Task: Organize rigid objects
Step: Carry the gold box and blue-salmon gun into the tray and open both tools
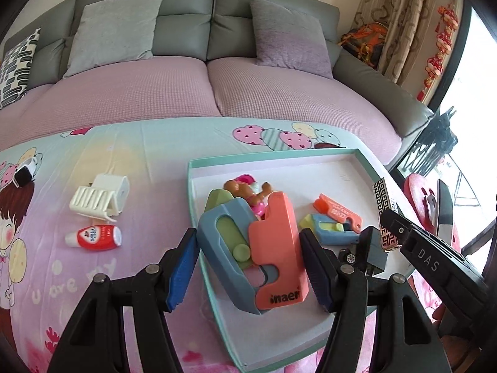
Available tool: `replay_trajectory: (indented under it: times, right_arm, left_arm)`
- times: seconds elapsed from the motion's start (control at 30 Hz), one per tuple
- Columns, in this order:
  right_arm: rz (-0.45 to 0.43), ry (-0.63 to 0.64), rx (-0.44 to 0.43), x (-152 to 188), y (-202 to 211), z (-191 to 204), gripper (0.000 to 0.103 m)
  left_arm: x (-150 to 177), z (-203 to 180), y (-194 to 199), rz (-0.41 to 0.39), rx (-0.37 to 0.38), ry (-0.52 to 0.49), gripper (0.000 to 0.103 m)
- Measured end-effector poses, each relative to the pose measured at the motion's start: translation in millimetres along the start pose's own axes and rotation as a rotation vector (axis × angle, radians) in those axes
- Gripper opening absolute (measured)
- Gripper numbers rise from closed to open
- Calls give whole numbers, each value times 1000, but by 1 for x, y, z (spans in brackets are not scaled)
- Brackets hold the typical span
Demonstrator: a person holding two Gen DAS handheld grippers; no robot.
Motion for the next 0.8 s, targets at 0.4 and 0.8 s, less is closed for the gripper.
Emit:
replay_trajectory:
  times: [0.4,0.8]
  right_arm:
    - [38,-5,-34,9,-13,3,17]
    - [87,-12,-31,17,-24,0,17]
  left_arm:
    - [10,-16,-17,40,10,-42,67]
    - [12,-25,-20,52,14,-67,67]
Point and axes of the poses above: each gripper's, at about its wrist camera, not at the fingertips, and y roughly against the way its jaws point, z to its left, x to its underside, the point moved 3 cm from there along -y, roughly the way its jaws point, and after that the axes turned 14 degrees about -z, right-handed, at the moved point
